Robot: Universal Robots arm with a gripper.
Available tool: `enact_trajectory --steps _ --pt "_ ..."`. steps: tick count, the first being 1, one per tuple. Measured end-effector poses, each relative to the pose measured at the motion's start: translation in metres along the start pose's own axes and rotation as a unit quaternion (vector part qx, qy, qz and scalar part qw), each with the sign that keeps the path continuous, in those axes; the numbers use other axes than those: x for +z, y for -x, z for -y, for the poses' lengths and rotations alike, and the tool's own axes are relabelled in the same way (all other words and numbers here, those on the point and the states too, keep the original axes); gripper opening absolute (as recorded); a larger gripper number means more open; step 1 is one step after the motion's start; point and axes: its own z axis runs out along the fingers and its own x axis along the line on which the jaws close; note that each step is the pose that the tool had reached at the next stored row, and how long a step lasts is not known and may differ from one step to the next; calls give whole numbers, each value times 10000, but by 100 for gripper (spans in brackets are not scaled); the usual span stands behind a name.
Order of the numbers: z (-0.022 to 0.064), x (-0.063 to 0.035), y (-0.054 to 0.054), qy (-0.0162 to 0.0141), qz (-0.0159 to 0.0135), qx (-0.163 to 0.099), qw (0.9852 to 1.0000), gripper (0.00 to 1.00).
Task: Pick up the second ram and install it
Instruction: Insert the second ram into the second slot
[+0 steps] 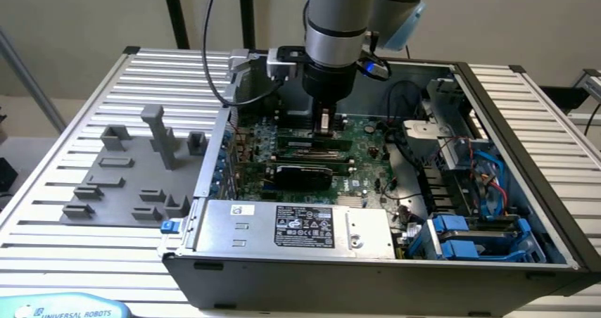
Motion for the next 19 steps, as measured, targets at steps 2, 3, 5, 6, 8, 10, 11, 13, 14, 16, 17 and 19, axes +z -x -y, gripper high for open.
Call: enact_trajectory --steps 2,3,5,6,8,10,11,13,14,16,17,19 --pt "3 36 0 0 0 0 10000 14" --pt "6 54 0 0 0 -1 10000 14" --pt "19 90 1 0 0 -1 10000 14" --pt "28 108 1 0 0 0 10000 14" --pt "44 135 0 5 1 0 10000 14" --pt "44 138 -2 8 -1 1 10000 14" --pt "44 139 -3 8 0 0 10000 14" --pt "44 144 -5 8 0 -1 10000 14" --pt "45 150 -5 8 1 -1 10000 14" --pt "43 162 -7 8 1 -4 10000 14" --pt "39 167 -8 9 0 -4 10000 14" --pt "34 179 -9 10 0 -7 10000 14"
